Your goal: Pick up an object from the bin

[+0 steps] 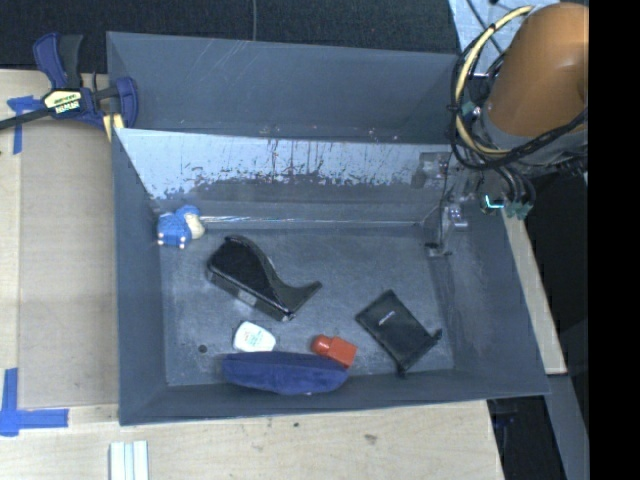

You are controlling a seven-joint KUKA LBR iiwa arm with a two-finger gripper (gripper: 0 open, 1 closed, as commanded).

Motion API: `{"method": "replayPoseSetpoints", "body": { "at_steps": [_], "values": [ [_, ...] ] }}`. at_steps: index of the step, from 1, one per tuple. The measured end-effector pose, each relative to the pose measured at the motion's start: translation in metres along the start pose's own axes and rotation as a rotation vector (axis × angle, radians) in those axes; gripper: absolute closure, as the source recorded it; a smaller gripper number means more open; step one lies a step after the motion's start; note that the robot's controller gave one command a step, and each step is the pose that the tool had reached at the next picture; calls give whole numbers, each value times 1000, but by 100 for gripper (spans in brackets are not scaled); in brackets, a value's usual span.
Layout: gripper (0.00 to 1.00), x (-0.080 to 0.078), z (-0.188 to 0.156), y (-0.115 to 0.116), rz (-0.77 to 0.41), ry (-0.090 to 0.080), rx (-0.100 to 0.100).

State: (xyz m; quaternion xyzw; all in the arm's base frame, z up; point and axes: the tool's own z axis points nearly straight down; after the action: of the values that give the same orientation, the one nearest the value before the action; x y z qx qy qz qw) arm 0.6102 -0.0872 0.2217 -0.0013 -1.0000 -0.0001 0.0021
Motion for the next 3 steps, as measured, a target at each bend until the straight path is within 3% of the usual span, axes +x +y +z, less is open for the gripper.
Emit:
{"method": "replayPoseSetpoints", "body": {
  "at_steps": [1,2,3],
  "values": [
    [0,32,50,42,-67,0,-2],
    [0,52,83,-44,-201,-2,3],
    [0,81,156,17,-193,0,-3]
  ]
}}
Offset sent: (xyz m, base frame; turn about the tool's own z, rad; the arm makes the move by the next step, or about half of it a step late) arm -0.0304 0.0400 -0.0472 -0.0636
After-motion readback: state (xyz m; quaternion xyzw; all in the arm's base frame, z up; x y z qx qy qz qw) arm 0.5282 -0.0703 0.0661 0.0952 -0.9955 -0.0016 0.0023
